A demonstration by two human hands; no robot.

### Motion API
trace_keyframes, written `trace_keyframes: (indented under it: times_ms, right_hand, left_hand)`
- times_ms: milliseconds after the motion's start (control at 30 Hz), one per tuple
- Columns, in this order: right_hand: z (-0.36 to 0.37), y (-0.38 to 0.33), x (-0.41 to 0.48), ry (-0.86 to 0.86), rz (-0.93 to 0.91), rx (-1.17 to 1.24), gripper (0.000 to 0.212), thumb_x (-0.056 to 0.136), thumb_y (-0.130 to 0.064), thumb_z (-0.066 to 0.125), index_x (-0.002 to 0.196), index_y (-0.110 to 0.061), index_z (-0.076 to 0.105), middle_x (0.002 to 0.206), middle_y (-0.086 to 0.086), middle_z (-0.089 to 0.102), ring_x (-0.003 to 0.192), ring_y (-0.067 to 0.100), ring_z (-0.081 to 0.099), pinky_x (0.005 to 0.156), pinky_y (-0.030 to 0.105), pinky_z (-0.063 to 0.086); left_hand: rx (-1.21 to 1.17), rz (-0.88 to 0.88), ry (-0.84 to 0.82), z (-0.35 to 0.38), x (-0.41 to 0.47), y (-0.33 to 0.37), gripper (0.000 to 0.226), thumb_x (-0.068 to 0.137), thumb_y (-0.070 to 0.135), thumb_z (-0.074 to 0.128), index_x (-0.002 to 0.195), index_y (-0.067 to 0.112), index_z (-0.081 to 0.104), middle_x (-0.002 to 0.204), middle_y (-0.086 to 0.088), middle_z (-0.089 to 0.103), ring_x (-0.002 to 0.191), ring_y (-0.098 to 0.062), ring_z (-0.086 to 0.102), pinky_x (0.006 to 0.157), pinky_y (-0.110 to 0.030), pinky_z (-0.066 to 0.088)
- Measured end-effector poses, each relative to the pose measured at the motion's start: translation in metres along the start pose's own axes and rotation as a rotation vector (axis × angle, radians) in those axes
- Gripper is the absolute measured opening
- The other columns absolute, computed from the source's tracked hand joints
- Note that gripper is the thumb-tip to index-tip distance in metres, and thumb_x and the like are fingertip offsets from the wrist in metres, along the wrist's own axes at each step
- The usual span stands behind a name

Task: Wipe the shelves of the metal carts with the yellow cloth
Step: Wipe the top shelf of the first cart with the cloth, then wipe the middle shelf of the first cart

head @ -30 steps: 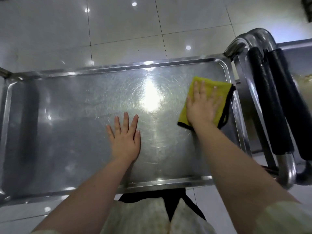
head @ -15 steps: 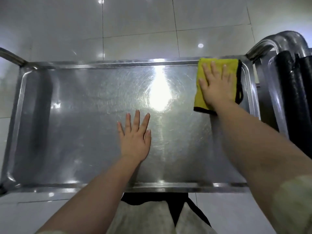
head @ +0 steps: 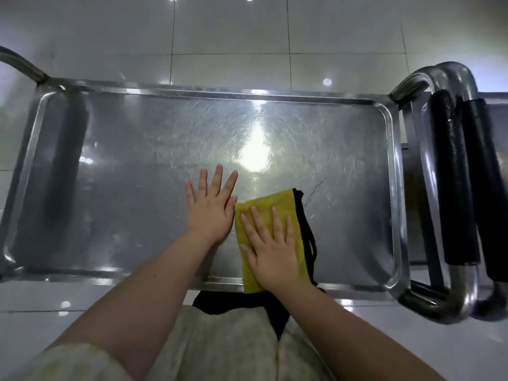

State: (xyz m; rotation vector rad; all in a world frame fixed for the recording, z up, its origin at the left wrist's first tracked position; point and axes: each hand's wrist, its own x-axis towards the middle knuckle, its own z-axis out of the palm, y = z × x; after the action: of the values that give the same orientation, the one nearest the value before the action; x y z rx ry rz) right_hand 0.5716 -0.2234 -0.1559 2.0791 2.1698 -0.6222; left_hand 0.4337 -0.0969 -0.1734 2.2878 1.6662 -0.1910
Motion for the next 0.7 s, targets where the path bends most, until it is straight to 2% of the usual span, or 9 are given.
trace_keyframes:
  times_ms: [67, 133, 200, 233, 300, 400, 533, 600, 700]
  right_hand:
    - [-0.011, 0.004, 0.008, 0.056, 0.017, 0.024, 0.053, 0.098, -0.047, 0.036, 0.150, -0.034, 0.034, 0.159, -0.004, 0.029, 0.145, 0.037, 0.020, 0.113, 0.060, 0.012]
    - [-0.030, 0.011, 0.026, 0.080, -0.008, 0.071, 0.049, 0.096, -0.038, 0.047, 0.145, -0.032, 0.039, 0.156, -0.003, 0.034, 0.144, 0.035, 0.019, 0.113, 0.062, 0.011]
    - [-0.052, 0.016, 0.045, -0.016, -0.085, 0.085, 0.053, 0.098, -0.033, 0.049, 0.148, -0.028, 0.033, 0.157, -0.002, 0.029, 0.147, 0.032, 0.012, 0.116, 0.061, 0.005]
    - [-0.061, 0.016, 0.053, -0.070, -0.122, 0.070, 0.056, 0.098, -0.034, 0.050, 0.150, -0.027, 0.030, 0.156, -0.001, 0.030, 0.147, 0.030, 0.013, 0.117, 0.058, 0.004]
    - [-0.070, 0.010, 0.065, -0.134, -0.173, 0.048, 0.054, 0.095, -0.032, 0.053, 0.145, -0.024, 0.035, 0.145, 0.004, 0.041, 0.137, 0.030, 0.029, 0.114, 0.051, 0.017]
    - [-0.079, -0.001, 0.072, -0.177, -0.170, -0.007, 0.034, 0.091, -0.025, 0.057, 0.124, -0.020, 0.053, 0.122, 0.006, 0.054, 0.117, 0.029, 0.045, 0.099, 0.043, 0.033]
    - [-0.107, 0.002, 0.061, -0.157, -0.203, 0.048, 0.017, 0.086, -0.022, 0.064, 0.103, -0.018, 0.063, 0.104, 0.004, 0.049, 0.103, 0.026, 0.049, 0.081, 0.035, 0.040]
    - [-0.130, 0.008, 0.046, -0.179, -0.235, 0.211, 0.019, 0.083, -0.019, 0.070, 0.102, -0.019, 0.066, 0.108, 0.003, 0.050, 0.103, 0.022, 0.048, 0.083, 0.036, 0.045]
    - [-0.164, 0.012, 0.013, -0.109, -0.237, 0.470, 0.017, 0.080, -0.009, 0.071, 0.091, -0.021, 0.067, 0.096, -0.006, 0.056, 0.091, 0.012, 0.052, 0.078, 0.027, 0.044]
  left_hand:
    - [-0.139, -0.007, 0.007, -0.011, -0.003, 0.003, 0.051, 0.105, 0.036, 0.028, 0.155, 0.034, 0.017, 0.164, 0.003, 0.004, 0.151, -0.027, -0.003, 0.117, -0.053, -0.011]
    - [-0.409, -0.033, 0.069, -0.018, -0.016, 0.007, 0.043, 0.103, 0.021, 0.040, 0.147, 0.022, 0.042, 0.157, -0.004, 0.033, 0.147, -0.028, 0.021, 0.120, -0.053, -0.001]
    - [-0.646, -0.064, 0.141, -0.017, -0.042, 0.013, 0.039, 0.098, 0.013, 0.046, 0.135, 0.022, 0.055, 0.133, -0.002, 0.059, 0.125, -0.019, 0.049, 0.116, -0.055, 0.024]
    - [-0.729, -0.083, 0.156, -0.014, -0.058, 0.017, 0.039, 0.096, 0.012, 0.048, 0.131, 0.025, 0.056, 0.124, 0.002, 0.063, 0.114, -0.014, 0.054, 0.109, -0.052, 0.036]
    - [-0.877, -0.147, 0.136, -0.008, -0.088, 0.029, 0.040, 0.094, 0.009, 0.051, 0.131, 0.024, 0.056, 0.120, 0.007, 0.062, 0.109, -0.007, 0.056, 0.103, -0.044, 0.046]
    - [-1.070, -0.295, 0.097, -0.004, -0.117, 0.044, 0.052, 0.092, 0.011, 0.064, 0.139, 0.021, 0.047, 0.132, 0.002, 0.054, 0.120, -0.008, 0.053, 0.107, -0.034, 0.044]
    - [-1.103, -0.369, -0.003, -0.013, -0.128, 0.051, 0.073, 0.079, 0.020, 0.080, 0.141, 0.026, 0.043, 0.127, 0.003, 0.055, 0.115, -0.011, 0.053, 0.101, -0.027, 0.044]
    - [-1.156, -0.374, -0.091, -0.023, -0.124, 0.047, 0.061, 0.076, 0.023, 0.083, 0.130, 0.025, 0.054, 0.114, 0.000, 0.065, 0.107, -0.014, 0.061, 0.097, -0.032, 0.050]
    - [-1.126, -0.317, -0.162, -0.046, -0.122, 0.033, 0.030, 0.075, 0.026, 0.084, 0.101, 0.021, 0.069, 0.095, 0.000, 0.072, 0.095, -0.020, 0.068, 0.088, -0.038, 0.056]
